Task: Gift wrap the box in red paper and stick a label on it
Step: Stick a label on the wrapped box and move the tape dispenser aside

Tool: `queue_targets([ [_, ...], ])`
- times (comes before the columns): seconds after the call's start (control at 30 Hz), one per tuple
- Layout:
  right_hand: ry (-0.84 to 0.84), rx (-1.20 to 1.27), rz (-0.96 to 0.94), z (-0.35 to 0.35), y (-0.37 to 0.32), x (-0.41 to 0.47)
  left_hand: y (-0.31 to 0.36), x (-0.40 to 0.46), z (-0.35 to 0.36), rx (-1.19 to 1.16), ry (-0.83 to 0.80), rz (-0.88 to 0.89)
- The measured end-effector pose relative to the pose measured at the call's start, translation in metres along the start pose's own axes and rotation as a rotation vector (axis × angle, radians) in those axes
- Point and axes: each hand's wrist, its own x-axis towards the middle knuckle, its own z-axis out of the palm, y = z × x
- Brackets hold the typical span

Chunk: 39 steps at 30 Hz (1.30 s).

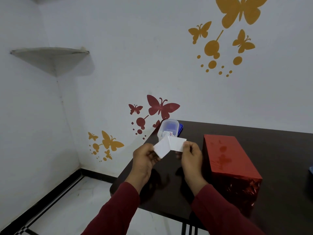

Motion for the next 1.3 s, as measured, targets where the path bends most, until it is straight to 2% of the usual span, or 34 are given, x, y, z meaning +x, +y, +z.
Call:
queue_targets([
  [0.13, 0.151, -0.231, -0.138, -0.001, -0.004, -0.002, 0.006, 0.004, -0.014, -0.427, 0.229, -0.032],
  [0.2, 0.152, -0.406, -0.247, 0.0, -0.006, -0.008, 0.006, 0.006, -0.017, -0.502, 0.28, -0.024],
  [0.3, 0.14, -0.748, -0.474, -0.001, -0.009, -0.02, 0.003, 0.006, -0.012, -0.313, 0.24, 0.034],
  [0.33, 0.089, -0.754, -0.556, -0.001, -0.009, -0.022, 0.001, 0.005, -0.01, -0.235, 0.215, 0.051],
  [0.4, -0.161, -0.574, -0.658, 0.0, -0.009, -0.027, -0.002, 0.004, -0.007, -0.112, 0.146, 0.076],
  [0.47, -0.43, -0.484, -0.65, 0.001, -0.006, -0.033, -0.002, 0.002, -0.006, -0.022, 0.05, 0.092],
  [0.5, -0.48, -0.489, -0.641, 0.002, -0.005, -0.033, -0.003, 0.002, -0.006, 0.028, -0.005, 0.104],
  [0.63, -0.385, -0.382, -0.591, 0.005, -0.003, -0.029, -0.007, 0.003, -0.007, 0.165, -0.162, 0.181],
  [0.73, -0.269, -0.268, -0.485, 0.003, -0.008, -0.027, -0.008, 0.003, -0.005, 0.222, -0.102, 0.206],
  [0.8, -0.227, -0.144, -0.313, 0.003, -0.013, -0.03, -0.009, 0.005, -0.004, 0.308, -0.034, 0.221],
  [0.9, -0.152, 0.112, 0.031, 0.001, -0.027, -0.042, -0.009, 0.002, 0.0, 0.445, -0.05, 0.231],
  [1.0, -0.173, 0.221, 0.245, -0.01, -0.046, -0.042, -0.008, 0.0, 0.004, 0.435, -0.051, 0.182],
  [1.1, -0.19, 0.142, 0.27, -0.026, -0.063, -0.03, -0.002, -0.002, 0.012, 0.4, -0.064, 0.177],
  [1.3, -0.108, -0.104, 0.09, -0.072, -0.113, 0.008, 0.017, -0.009, 0.061, 0.304, -0.156, 0.128],
])
